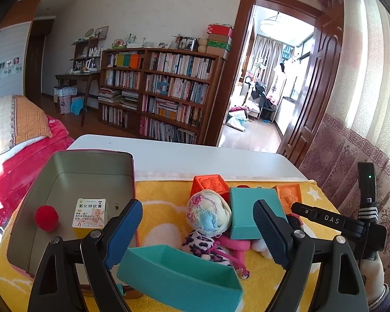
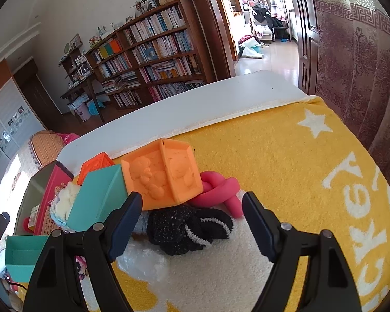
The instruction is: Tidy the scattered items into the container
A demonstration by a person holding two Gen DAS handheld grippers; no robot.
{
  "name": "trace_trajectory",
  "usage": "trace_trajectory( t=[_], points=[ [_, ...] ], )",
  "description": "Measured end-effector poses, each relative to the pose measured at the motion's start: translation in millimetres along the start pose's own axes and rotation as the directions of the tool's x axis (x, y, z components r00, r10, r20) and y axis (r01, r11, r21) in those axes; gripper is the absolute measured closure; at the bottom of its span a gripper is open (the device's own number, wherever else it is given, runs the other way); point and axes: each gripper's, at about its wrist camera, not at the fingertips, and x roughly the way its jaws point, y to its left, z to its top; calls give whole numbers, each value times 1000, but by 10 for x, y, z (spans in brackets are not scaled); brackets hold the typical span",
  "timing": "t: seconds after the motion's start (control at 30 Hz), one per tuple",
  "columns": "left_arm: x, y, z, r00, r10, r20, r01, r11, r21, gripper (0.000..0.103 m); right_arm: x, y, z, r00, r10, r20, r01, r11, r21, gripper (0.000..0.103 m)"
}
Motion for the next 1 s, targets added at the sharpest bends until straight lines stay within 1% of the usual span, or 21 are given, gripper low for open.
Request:
trace_trajectory(
  t=[0.17,0.27,0.37,0.53,0.67,0.93,1.0],
  points=[
    [3,12,5,1000,-5,-11,5,1000,2,14,17,34,-25,1000,1,-12,-1,1000,-23,21],
    [43,50,-7,999,-25,-37,24,1000,-19,14,-3,37,-29,1000,-3,-11,2,1000,-31,21],
    [87,85,-29,998,-35,-56,32,999,-39,14,-5,-4,-20,1000,-5,-12,5,1000,-14,21],
    [161,36,-50,997,-21,-74,20,1000,-11,14,18,12,-30,1000,-4,-21,4,1000,-13,21],
    [266,-22,-80,994,-20,-109,21,1000,10,14,4,83,-47,1000,1,-20,-2,999,-37,21],
    [245,-26,-106,992,-29,-123,29,1000,4,14,-24,53,-35,1000,9,-11,-10,1000,-16,21],
    [234,-4,-107,991,-36,-131,36,999,-2,14,-51,74,-36,1000,27,-7,-27,1000,-16,21]
  ],
)
